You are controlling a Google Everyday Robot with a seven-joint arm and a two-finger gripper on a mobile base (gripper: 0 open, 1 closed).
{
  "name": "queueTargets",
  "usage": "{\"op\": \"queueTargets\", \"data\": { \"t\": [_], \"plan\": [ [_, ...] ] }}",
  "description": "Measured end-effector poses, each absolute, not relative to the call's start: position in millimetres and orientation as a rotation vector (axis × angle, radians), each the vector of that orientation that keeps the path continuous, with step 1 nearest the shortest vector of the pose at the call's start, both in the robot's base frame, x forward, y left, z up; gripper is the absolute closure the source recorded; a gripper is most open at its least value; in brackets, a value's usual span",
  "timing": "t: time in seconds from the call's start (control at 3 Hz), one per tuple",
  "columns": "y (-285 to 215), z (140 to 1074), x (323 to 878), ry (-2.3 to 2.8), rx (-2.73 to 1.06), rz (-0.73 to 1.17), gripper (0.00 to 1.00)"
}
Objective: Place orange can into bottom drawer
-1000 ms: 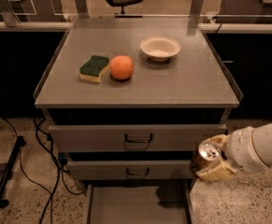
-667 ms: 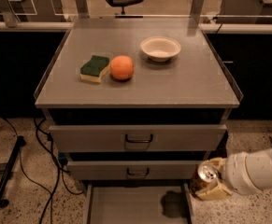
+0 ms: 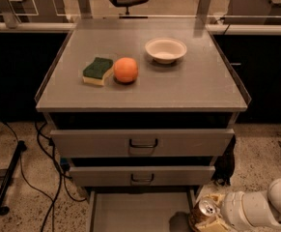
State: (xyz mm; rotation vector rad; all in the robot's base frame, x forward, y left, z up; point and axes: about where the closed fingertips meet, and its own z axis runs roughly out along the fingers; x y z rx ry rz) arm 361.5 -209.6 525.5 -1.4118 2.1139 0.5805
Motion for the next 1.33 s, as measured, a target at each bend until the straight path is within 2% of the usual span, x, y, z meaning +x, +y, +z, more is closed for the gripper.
{"op": "queueTargets", "data": {
  "t": [0.33,1.33],
  "plan": [
    [-210.4,523.8,361.4,2.116,-1.423,0.569,1.00],
    [-196.3,426.5,396.7,1.918,-1.510,0.538,1.00]
  ]
}}
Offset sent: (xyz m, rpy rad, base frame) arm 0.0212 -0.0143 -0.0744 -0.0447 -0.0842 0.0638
